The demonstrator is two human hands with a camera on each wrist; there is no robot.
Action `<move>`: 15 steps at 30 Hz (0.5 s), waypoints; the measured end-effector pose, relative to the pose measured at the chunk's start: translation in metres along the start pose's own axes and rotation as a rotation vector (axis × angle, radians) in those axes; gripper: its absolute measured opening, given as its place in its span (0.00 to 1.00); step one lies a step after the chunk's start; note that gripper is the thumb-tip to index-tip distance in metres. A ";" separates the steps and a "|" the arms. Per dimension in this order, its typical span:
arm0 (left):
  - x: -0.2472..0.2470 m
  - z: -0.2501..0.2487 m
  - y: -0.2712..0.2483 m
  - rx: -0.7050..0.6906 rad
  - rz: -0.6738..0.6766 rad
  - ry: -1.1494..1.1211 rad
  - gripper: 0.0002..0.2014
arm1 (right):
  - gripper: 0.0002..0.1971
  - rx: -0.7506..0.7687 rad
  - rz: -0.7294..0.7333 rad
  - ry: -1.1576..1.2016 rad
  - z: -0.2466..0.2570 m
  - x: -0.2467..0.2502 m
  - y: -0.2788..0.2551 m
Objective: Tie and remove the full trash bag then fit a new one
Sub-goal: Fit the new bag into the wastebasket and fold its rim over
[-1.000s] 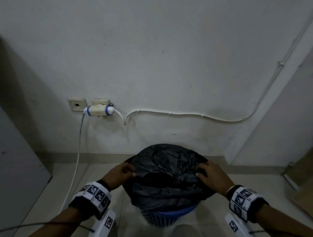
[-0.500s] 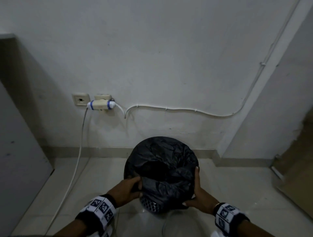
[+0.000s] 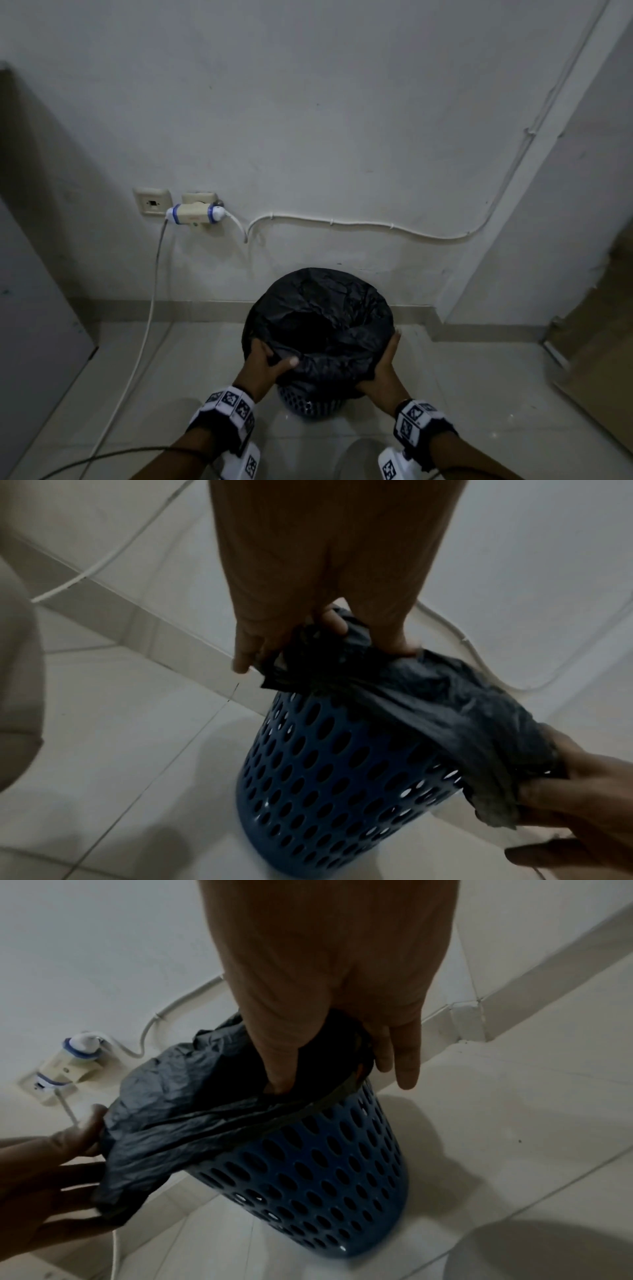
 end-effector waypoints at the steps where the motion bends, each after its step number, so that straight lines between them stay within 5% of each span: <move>1: -0.003 0.005 -0.001 0.000 0.013 -0.036 0.36 | 0.78 -0.031 0.014 0.028 -0.002 -0.005 -0.003; 3: -0.012 0.015 -0.005 0.049 0.092 -0.058 0.43 | 0.80 -0.096 0.022 0.040 -0.008 -0.012 -0.008; 6: -0.019 0.033 -0.004 0.156 0.160 -0.064 0.37 | 0.69 -0.220 0.043 -0.052 -0.003 -0.008 -0.018; 10: 0.020 0.040 0.002 0.254 -0.247 -0.258 0.07 | 0.45 -0.414 -0.138 -0.153 -0.007 0.027 -0.022; 13: 0.050 0.003 0.005 -0.005 -0.459 -0.055 0.06 | 0.33 -0.441 -0.324 -0.370 0.017 0.056 -0.020; 15: 0.041 -0.037 0.005 -0.268 -0.414 0.118 0.07 | 0.27 -0.339 -0.509 -0.506 0.051 0.071 -0.021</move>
Point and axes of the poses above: each hand's wrist, its own y-axis towards the middle knuckle, its own x-axis out of the back of the hand, z = x × y, the point moved 7 cm from there along y, towards the middle knuckle, and after that the axes turned 8 degrees about -y, right-handed, at the moved point
